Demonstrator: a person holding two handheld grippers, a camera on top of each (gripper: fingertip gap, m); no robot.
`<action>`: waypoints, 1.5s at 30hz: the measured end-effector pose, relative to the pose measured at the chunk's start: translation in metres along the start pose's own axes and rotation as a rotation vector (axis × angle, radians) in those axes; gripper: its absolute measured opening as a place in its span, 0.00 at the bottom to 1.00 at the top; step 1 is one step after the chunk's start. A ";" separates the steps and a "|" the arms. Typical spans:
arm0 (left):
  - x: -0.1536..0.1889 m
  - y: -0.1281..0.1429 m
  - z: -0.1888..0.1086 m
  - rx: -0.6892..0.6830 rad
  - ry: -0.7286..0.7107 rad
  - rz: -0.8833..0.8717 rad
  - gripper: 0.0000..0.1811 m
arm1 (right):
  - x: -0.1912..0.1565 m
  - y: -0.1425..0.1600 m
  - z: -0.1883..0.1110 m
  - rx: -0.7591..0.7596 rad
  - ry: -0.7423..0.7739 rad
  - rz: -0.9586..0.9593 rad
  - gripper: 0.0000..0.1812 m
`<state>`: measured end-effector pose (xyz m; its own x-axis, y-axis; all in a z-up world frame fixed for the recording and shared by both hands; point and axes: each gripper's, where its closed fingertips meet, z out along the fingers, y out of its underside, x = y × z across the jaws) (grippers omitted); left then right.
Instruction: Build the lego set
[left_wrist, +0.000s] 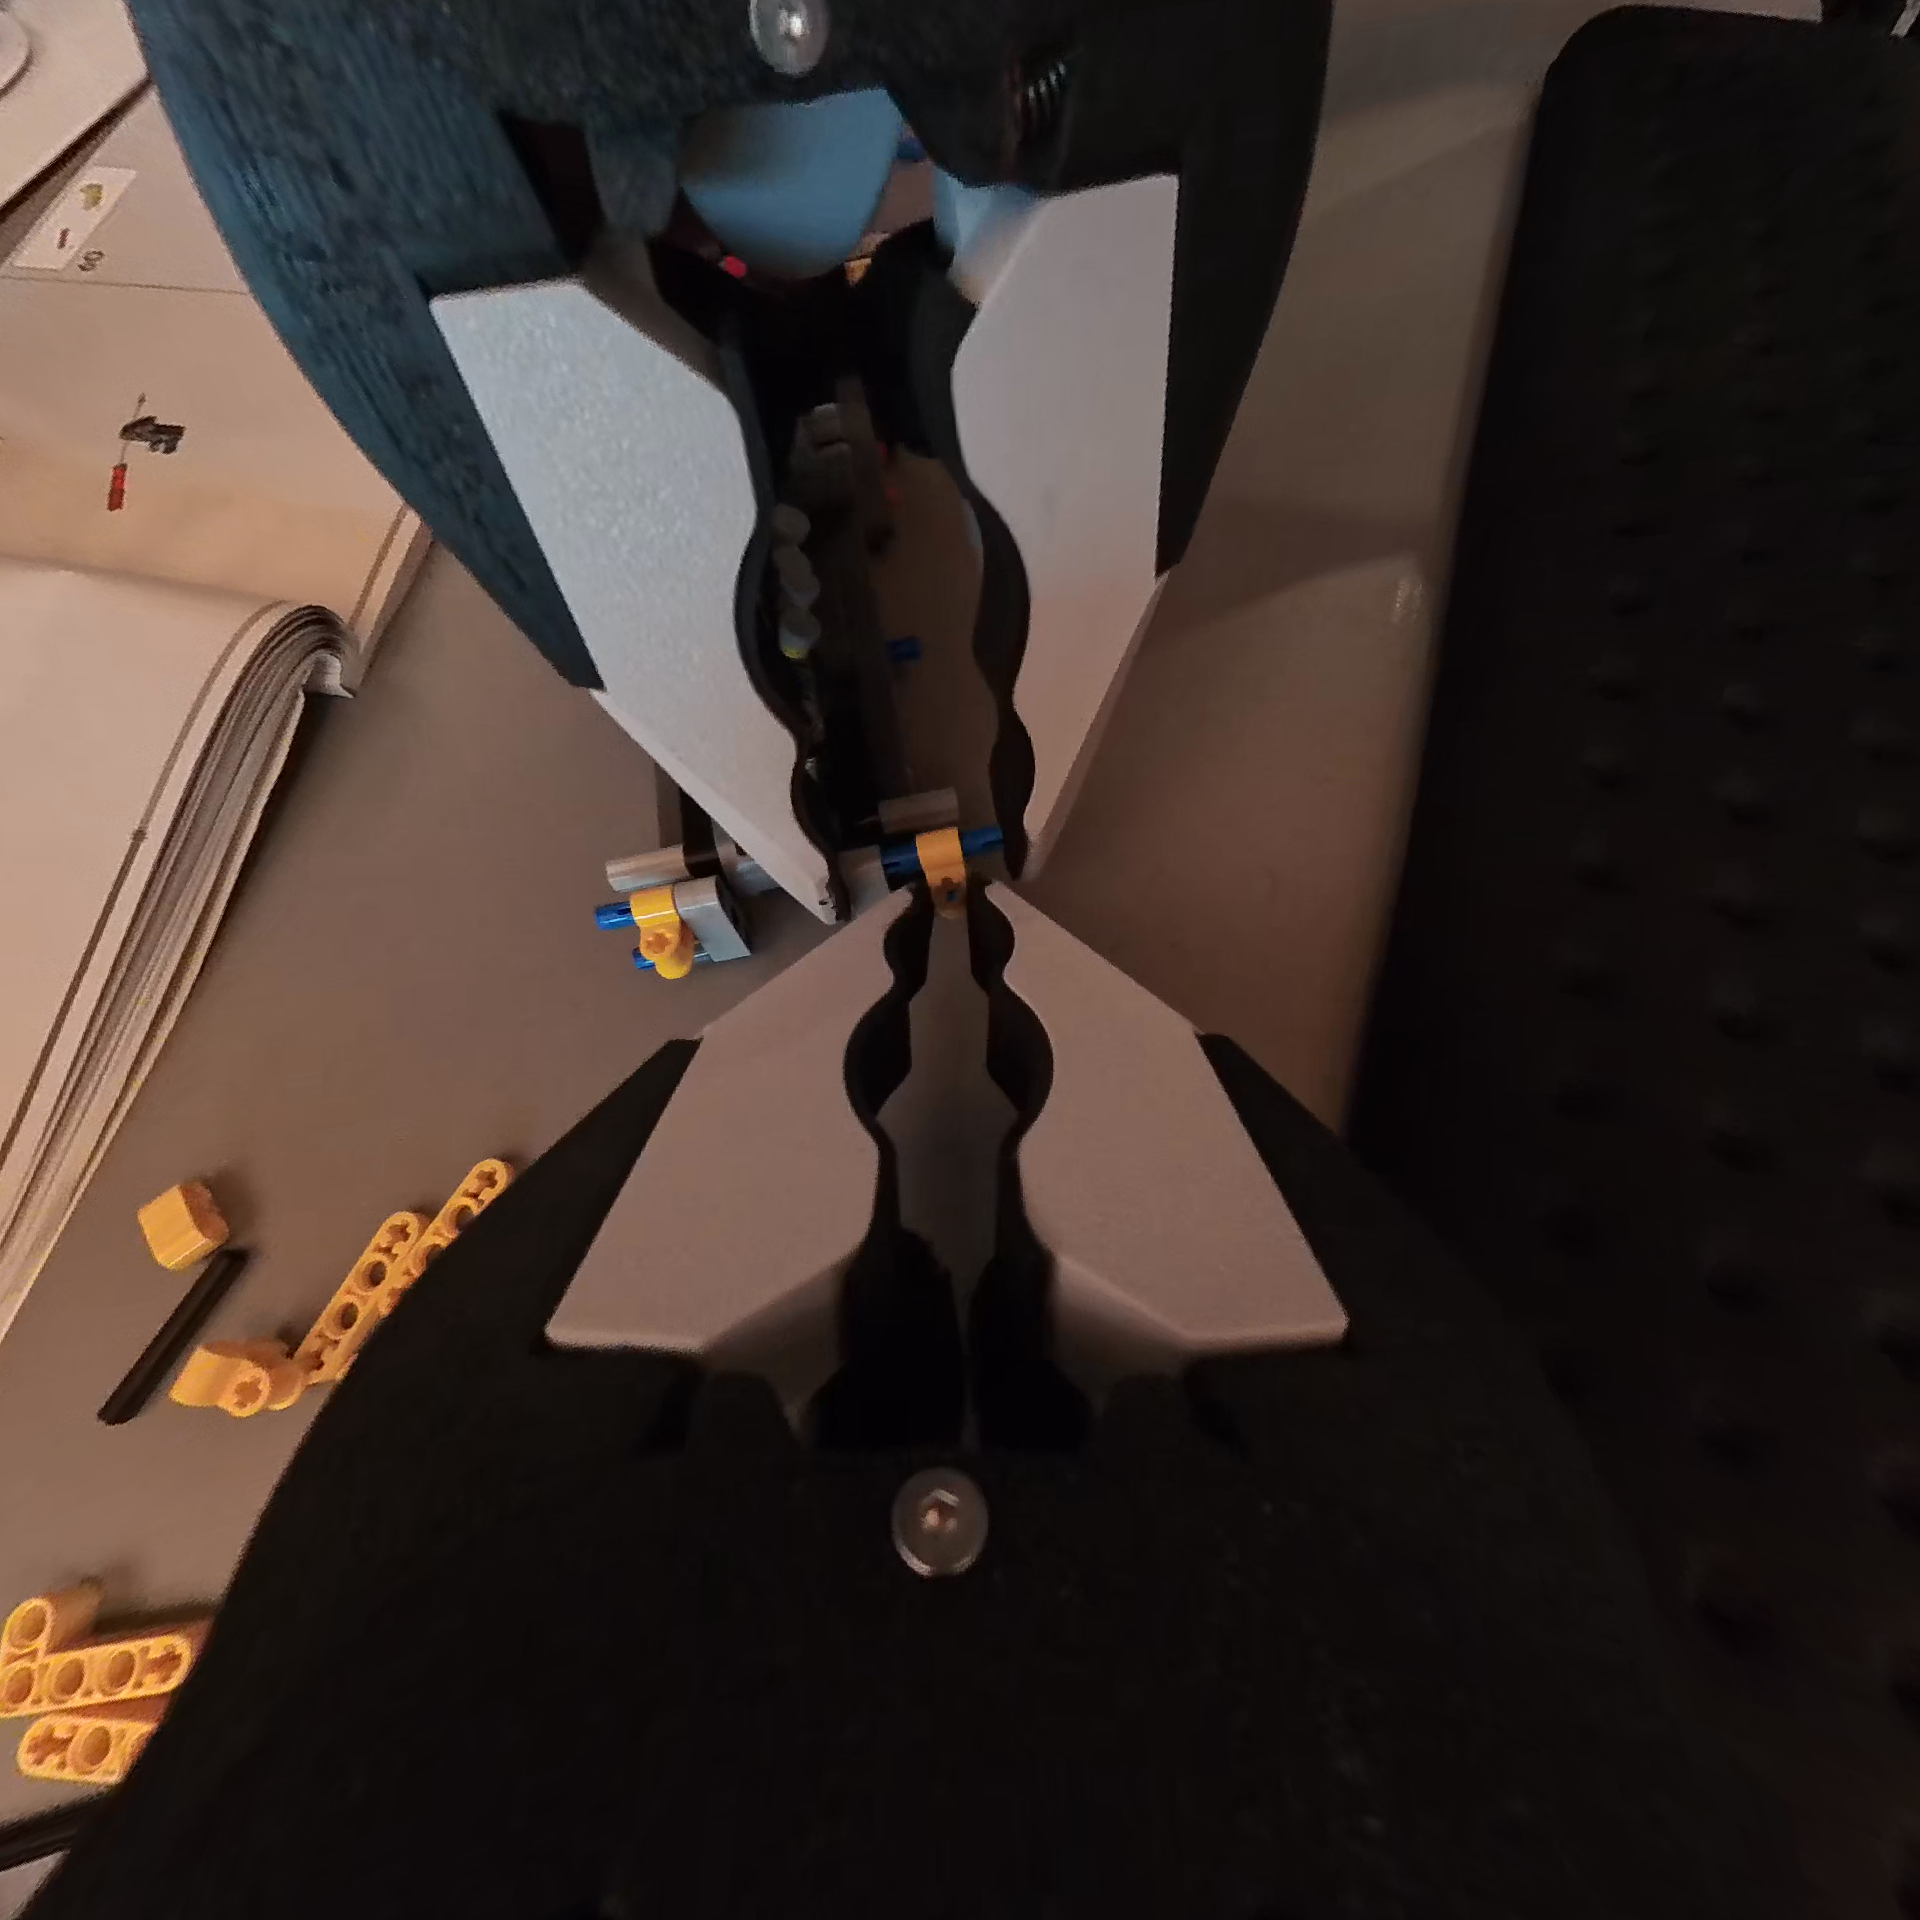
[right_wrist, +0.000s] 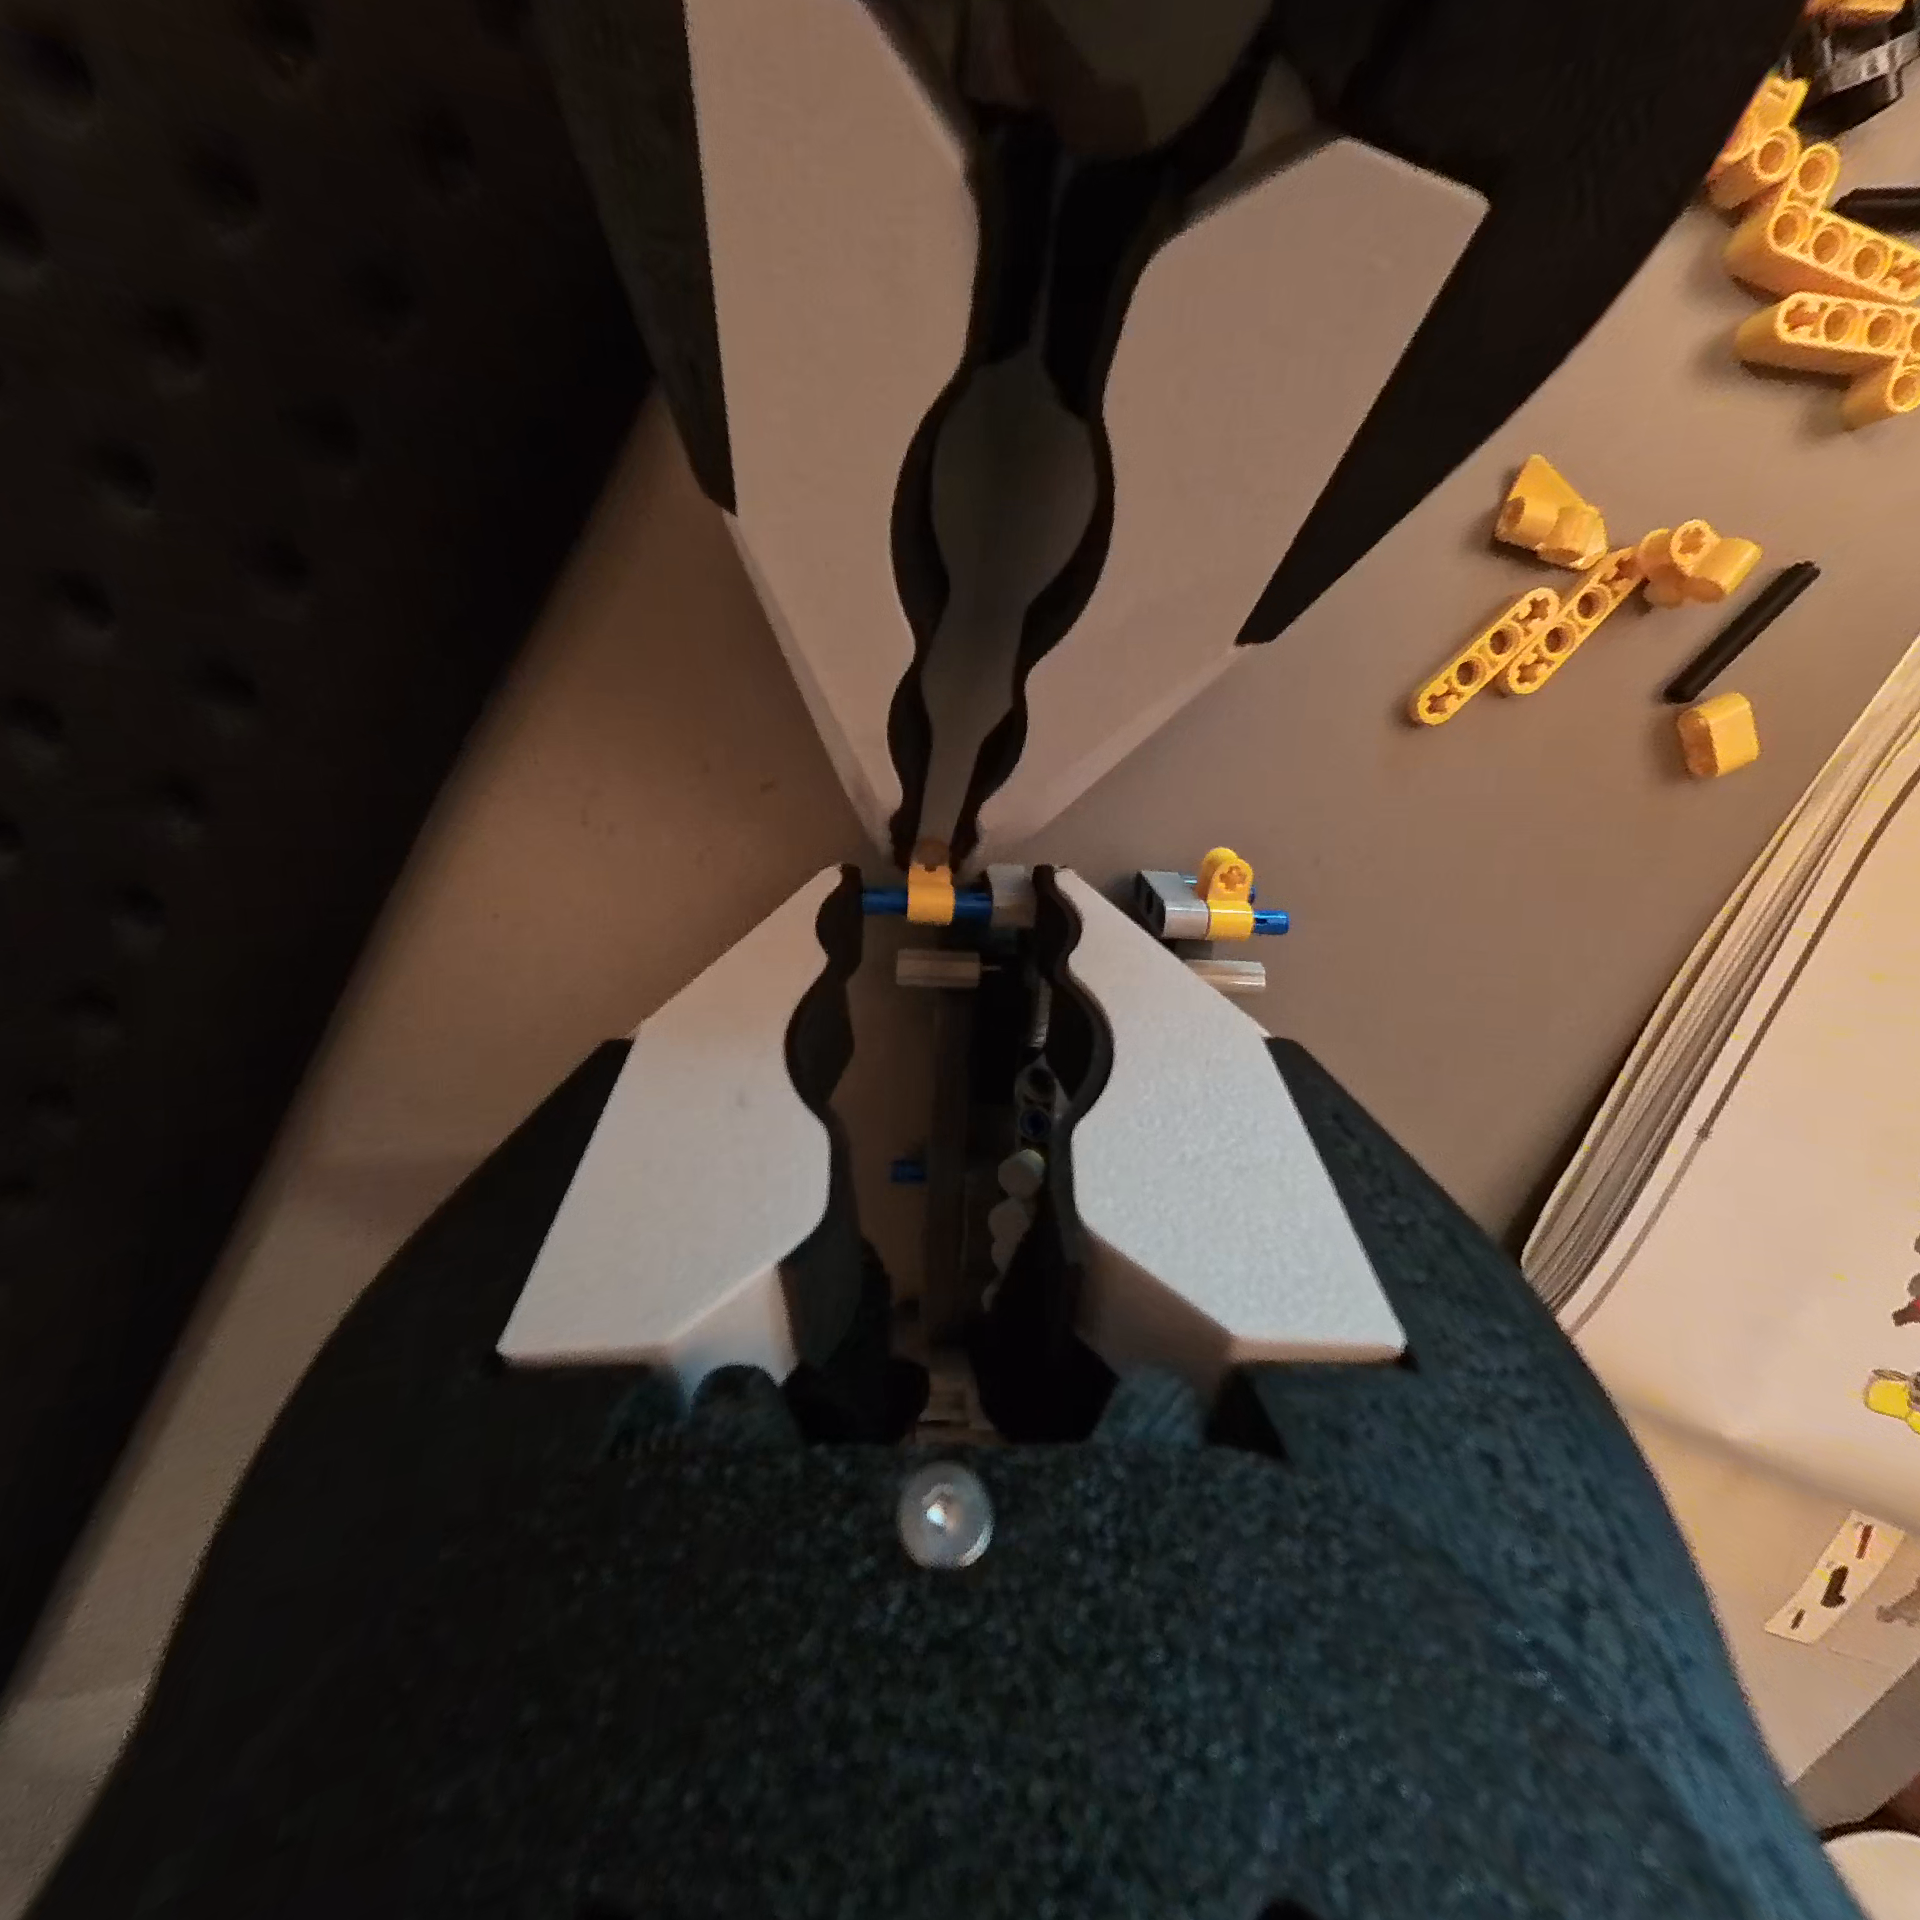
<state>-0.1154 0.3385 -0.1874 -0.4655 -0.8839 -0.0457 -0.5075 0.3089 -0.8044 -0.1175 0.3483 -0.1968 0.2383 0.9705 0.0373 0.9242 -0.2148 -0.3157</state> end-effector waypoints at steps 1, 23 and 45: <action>0.000 0.000 0.000 -0.001 -0.005 0.006 0.04 | 0.000 0.000 0.000 0.002 -0.001 0.004 0.18; -0.002 -0.002 0.000 -0.024 -0.108 0.136 0.04 | 0.001 0.001 -0.001 0.034 -0.011 0.060 0.17; -0.008 0.001 -0.001 -0.061 -0.220 0.280 0.04 | 0.005 0.004 0.001 -0.063 0.016 0.045 0.18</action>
<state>-0.1128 0.3459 -0.1875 -0.4292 -0.8142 -0.3911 -0.4277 0.5646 -0.7059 -0.1128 0.3526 -0.1992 0.2843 0.9579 0.0400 0.9292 -0.2650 -0.2576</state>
